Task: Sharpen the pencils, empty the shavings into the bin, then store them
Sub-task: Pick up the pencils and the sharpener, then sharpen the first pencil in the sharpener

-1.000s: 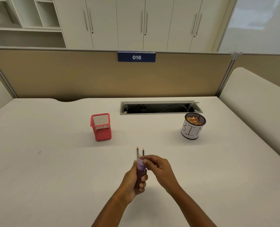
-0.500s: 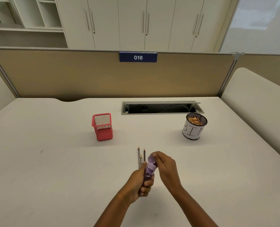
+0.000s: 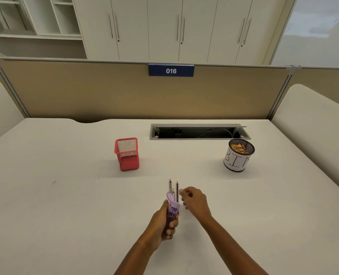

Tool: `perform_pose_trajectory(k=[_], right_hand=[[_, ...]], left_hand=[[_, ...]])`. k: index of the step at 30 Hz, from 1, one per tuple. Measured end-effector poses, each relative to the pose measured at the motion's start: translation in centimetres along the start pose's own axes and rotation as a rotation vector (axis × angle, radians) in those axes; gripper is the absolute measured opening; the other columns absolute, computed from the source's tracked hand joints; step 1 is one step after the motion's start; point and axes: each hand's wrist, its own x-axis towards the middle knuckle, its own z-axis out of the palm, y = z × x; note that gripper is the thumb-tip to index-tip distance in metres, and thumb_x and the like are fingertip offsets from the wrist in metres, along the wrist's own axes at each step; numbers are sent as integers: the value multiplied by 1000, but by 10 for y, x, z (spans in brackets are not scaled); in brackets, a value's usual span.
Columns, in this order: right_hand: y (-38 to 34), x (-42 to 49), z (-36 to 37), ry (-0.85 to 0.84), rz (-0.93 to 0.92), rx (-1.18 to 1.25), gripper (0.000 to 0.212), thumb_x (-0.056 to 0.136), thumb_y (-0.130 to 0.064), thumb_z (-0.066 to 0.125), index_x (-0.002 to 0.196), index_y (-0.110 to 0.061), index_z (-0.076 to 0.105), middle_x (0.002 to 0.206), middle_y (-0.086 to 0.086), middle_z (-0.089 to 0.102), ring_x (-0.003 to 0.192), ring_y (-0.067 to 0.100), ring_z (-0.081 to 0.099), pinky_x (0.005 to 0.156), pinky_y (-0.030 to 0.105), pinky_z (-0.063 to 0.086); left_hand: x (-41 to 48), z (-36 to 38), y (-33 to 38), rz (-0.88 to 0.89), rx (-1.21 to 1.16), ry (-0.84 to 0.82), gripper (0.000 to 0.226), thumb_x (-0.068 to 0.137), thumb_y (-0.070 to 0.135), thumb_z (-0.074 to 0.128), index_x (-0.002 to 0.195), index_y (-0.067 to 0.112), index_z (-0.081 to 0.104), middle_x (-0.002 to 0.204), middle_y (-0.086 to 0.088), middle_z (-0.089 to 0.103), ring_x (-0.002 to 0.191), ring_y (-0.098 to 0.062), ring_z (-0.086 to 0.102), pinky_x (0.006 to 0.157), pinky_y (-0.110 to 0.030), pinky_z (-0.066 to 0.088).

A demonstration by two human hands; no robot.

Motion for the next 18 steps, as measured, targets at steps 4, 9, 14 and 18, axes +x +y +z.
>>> perform_pose_trajectory(k=[4, 9, 14, 18], right_hand=[[4, 8, 19, 18, -40, -305, 26, 91, -18, 55, 111, -3, 57, 109, 15, 64, 89, 23, 61, 76, 27, 46], [6, 11, 26, -4, -34, -514, 24, 91, -8, 46, 114, -5, 52, 116, 15, 57, 104, 27, 59, 85, 29, 48], [11, 13, 11, -20, -40, -645, 26, 89, -6, 45, 115, -3, 50, 119, 16, 54, 106, 28, 58, 87, 28, 47], [11, 7, -12, -59, 26, -422, 27, 89, -9, 47, 113, 0, 54, 114, 19, 53, 85, 28, 58, 76, 31, 48]], left_hand=[[2, -7, -1, 28, 35, 71, 63, 96, 51, 18, 58, 11, 49, 39, 3, 45, 31, -6, 36, 38, -15, 29], [1, -14, -1, 16, -4, 81, 60, 96, 50, 19, 64, 10, 52, 44, 1, 52, 34, -7, 44, 40, -16, 35], [0, -19, 4, 41, -21, 61, 48, 96, 45, 29, 77, 9, 55, 58, -4, 53, 40, -9, 47, 41, -17, 40], [-2, -22, 4, 160, 113, 71, 29, 94, 38, 42, 87, 13, 54, 72, -3, 54, 56, -12, 47, 52, -18, 42]])
